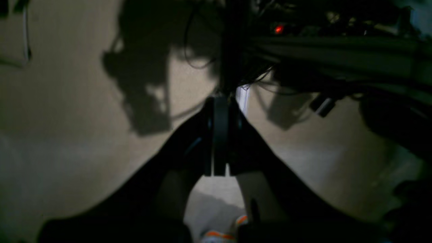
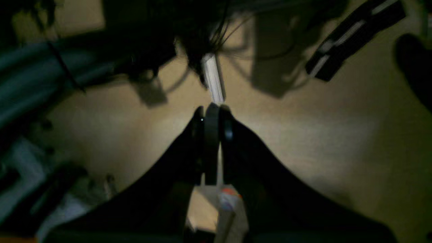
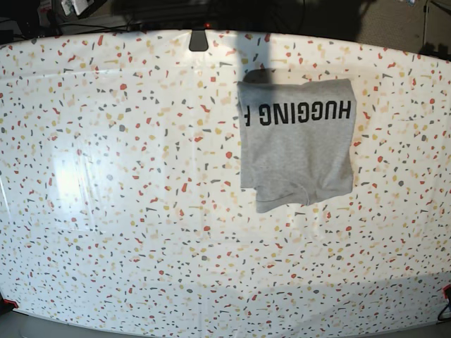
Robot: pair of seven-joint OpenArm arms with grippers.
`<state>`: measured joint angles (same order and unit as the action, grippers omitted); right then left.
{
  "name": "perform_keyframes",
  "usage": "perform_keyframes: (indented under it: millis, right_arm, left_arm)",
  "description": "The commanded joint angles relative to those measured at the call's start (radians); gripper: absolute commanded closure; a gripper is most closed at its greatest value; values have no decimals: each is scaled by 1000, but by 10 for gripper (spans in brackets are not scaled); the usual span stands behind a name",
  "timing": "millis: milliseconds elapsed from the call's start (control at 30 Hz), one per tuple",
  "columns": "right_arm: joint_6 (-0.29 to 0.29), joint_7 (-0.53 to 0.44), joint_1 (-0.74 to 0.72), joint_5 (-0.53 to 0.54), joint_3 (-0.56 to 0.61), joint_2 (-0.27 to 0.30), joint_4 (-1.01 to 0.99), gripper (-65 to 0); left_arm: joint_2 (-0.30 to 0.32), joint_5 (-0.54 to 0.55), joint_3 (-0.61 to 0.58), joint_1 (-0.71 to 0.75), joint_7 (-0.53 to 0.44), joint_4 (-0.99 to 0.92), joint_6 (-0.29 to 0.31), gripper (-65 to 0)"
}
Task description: Fold the T-shirt properly
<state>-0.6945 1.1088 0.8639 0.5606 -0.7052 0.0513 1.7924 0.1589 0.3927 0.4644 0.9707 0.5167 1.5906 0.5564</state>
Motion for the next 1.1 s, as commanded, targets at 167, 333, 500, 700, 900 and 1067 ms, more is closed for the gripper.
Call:
perform_keyframes:
  millis: [167, 333, 500, 700, 900, 1067]
  right_arm:
    - [-4, -174, 6, -145, -6, 19, -223, 0]
    - [-4, -258, -74, -239, -6, 82, -452, 0]
    - [-4, -318, -237, -308, 10, 183, -745, 0]
    - [-4, -484, -448, -427, 143, 307, -1107, 0]
    - [76, -688, -620, -453, 378, 356, -1351, 0]
    - [170, -727, -731, -449, 549, 327, -1425, 0]
  left_arm:
    - [11, -91, 6, -47, -103, -242, 21, 0]
    - [11, -173, 6, -176, -123, -463, 21, 0]
    - [11, -241, 6, -322, -202, -701, 21, 0]
    - [10, -262, 6, -472, -270, -932, 21, 0]
    - [5, -263, 6, -592, -319, -1085, 20, 0]
    - [-4, -280, 6, -689, -335, -1194, 3, 0]
